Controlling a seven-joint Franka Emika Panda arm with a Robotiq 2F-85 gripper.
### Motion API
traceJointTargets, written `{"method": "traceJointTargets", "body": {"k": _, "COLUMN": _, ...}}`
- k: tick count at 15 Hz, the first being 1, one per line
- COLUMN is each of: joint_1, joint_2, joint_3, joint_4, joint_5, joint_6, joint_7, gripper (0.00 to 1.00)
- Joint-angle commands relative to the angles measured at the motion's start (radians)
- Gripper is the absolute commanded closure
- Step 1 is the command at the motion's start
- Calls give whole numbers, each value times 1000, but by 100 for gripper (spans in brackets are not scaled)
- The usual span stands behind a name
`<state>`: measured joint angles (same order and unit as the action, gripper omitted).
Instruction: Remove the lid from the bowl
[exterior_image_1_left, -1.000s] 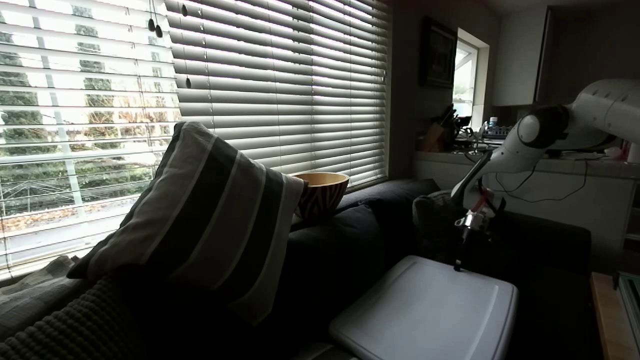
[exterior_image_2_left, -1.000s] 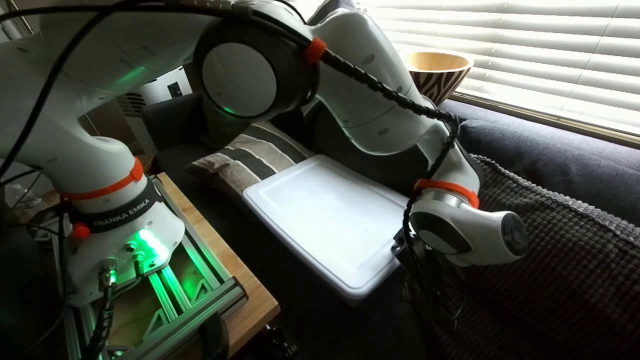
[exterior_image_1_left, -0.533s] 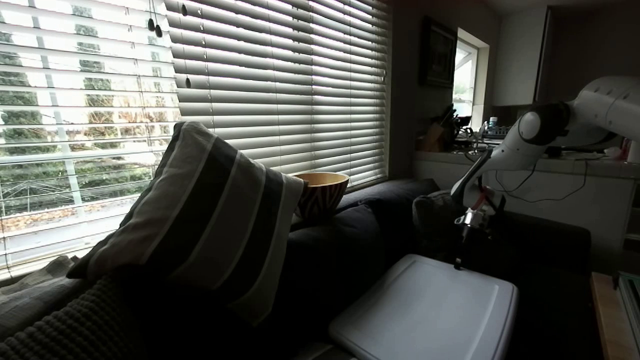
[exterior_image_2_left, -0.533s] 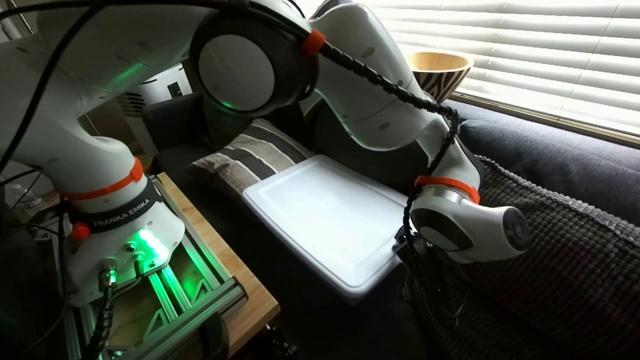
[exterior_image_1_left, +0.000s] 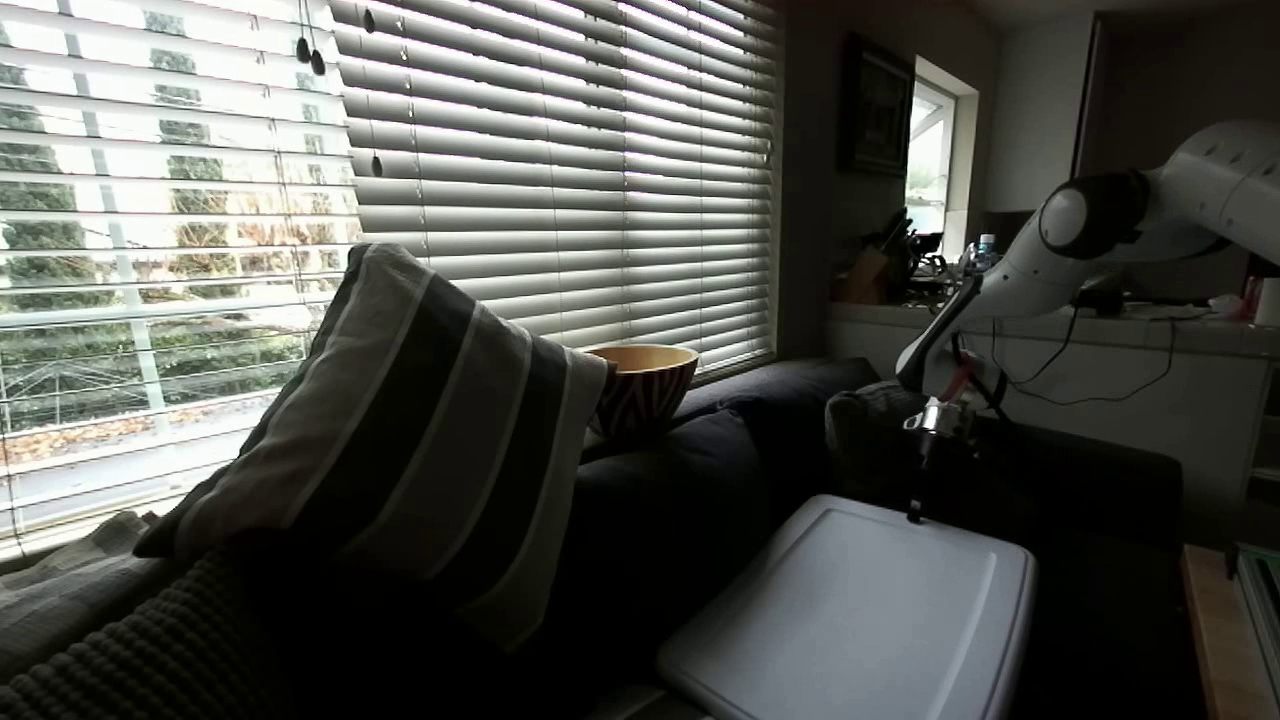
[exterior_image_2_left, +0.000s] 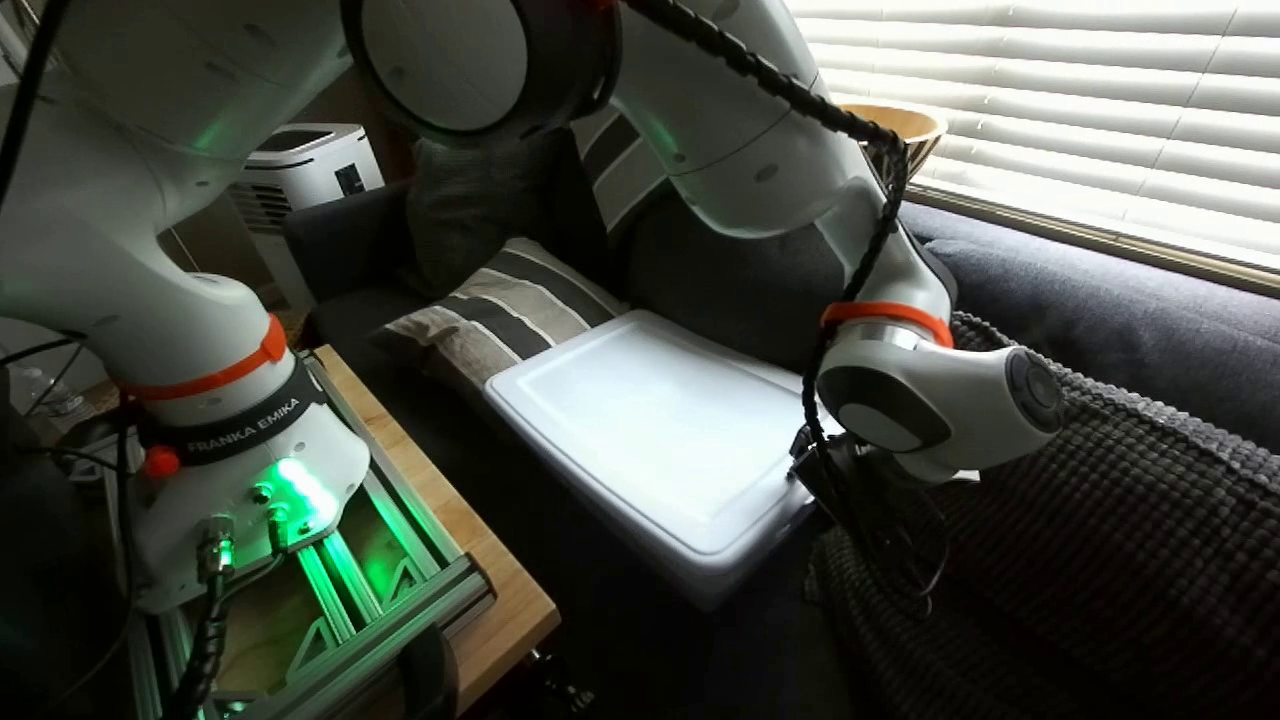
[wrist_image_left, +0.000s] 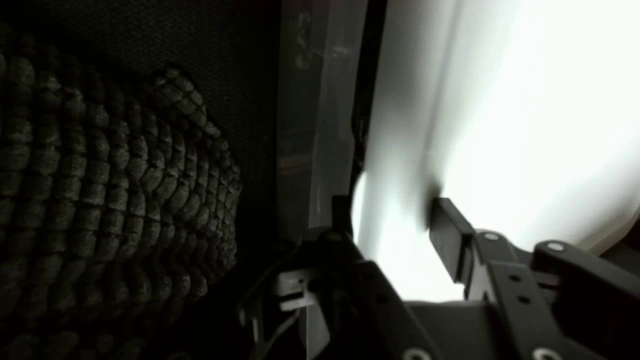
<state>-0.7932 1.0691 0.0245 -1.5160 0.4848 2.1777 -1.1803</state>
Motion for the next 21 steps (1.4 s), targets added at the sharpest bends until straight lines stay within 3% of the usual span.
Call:
{"method": "traceJointTargets", "body": {"k": 1, "joint_1": 4, "joint_2": -91, "joint_3": 30, "joint_4": -119, "joint_5": -21, "joint_6": -12, "joint_7": -6, "gripper": 81}}
{"method": "traceJointTargets", "body": {"k": 10, "joint_1": -115, "joint_2": -235, "joint_3": 129, "joint_4": -216, "joint_5": 93, "joint_6": -156, "joint_7": -135, "gripper": 81}}
{"method": "traceJointTargets", "body": {"k": 15, "joint_1": -139, "joint_2": -261, "joint_3": 112, "joint_4": -206, "joint_5": 176, "joint_6": -313, "joint_7": -148, "gripper": 81}}
{"method": "traceJointTargets", "body": {"k": 21, "joint_1": -123, "joint_2": -185, "joint_3": 78, "joint_4": -145, "joint_5": 280, "joint_6": -582, "joint_7": -179, "gripper": 81}}
